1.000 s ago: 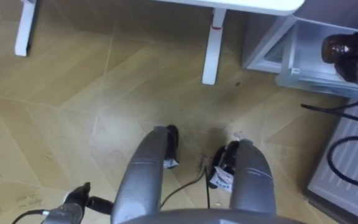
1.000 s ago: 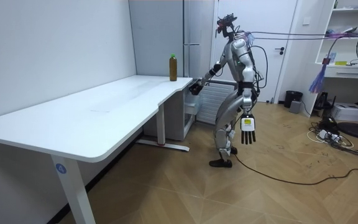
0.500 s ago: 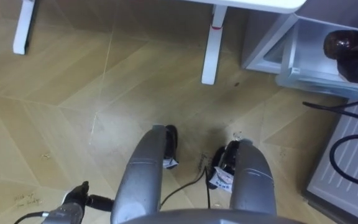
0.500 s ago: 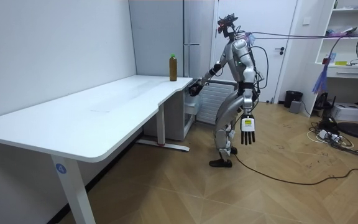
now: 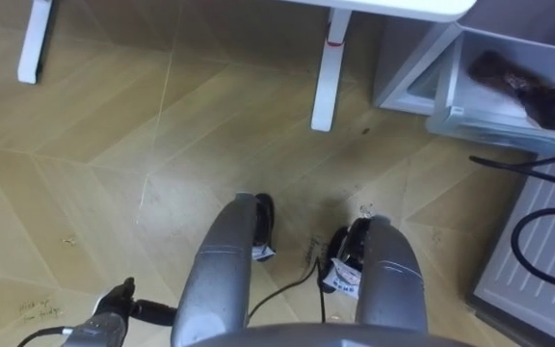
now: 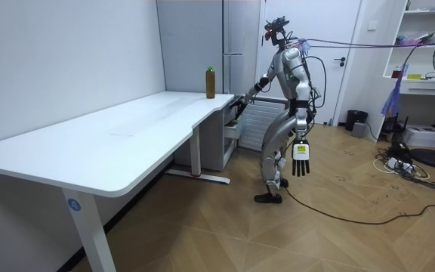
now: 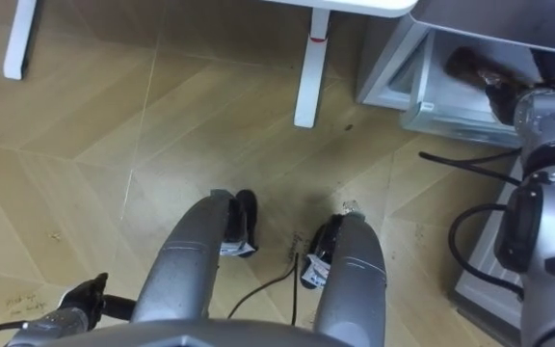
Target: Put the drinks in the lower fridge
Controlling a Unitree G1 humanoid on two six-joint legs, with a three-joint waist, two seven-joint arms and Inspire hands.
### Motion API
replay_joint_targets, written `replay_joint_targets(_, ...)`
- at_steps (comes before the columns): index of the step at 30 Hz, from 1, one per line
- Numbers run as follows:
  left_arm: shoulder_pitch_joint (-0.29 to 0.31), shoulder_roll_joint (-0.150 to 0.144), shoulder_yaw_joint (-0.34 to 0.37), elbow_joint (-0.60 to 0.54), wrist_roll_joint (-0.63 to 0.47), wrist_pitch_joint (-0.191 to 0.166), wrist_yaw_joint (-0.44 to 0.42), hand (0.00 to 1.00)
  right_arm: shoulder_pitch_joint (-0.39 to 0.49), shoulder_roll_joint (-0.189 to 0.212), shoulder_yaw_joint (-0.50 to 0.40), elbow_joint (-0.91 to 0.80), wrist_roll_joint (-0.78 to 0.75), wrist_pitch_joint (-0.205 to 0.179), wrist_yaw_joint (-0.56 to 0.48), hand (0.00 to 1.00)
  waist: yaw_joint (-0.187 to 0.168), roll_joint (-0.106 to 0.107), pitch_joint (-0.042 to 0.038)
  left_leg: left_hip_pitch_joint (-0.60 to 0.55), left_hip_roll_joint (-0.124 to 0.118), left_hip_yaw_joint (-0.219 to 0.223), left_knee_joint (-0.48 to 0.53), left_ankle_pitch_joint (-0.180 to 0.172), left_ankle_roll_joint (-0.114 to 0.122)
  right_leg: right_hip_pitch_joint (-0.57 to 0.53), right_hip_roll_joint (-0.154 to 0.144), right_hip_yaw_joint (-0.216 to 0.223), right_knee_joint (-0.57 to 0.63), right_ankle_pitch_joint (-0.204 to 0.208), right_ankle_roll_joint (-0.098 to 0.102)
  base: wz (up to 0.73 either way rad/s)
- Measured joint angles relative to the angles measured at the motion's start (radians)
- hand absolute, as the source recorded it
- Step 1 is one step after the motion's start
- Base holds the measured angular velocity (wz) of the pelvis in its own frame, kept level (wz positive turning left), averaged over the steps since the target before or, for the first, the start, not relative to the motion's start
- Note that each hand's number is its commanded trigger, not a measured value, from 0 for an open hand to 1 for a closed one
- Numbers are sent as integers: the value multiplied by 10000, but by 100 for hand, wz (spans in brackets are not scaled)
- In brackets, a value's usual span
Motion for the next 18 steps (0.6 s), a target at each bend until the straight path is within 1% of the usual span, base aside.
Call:
replay_joint_targets(8,15,-3,-9,-44,-14,-67,0,0,30,1,2,2,25,-7,-4,0,19,9,-5,86,32,1,-23,-5,3,76,82,42,-91,15,22,-1)
replay_joint_targets(10,36,-4,-2,-44,-9,-69,-1,0,81,2,9,25,22,-5,-70,0,129,32,-18,237,92,4,-51,-25,-11,231,163,48,-190,36,18,-8)
replay_joint_targets(13,116,9,3,-57,10,-69,-25,0,200,3,9,61,2,-2,-84,0,212,43,-25,439,112,14,-116,-29,-19,436,173,21,-253,35,16,-1)
replay_joint_targets(18,198,10,-1,-83,9,11,-101,0,286,9,28,80,-8,28,-83,0,241,56,-32,619,182,64,-245,-25,-20,638,209,-21,-416,67,-4,0)
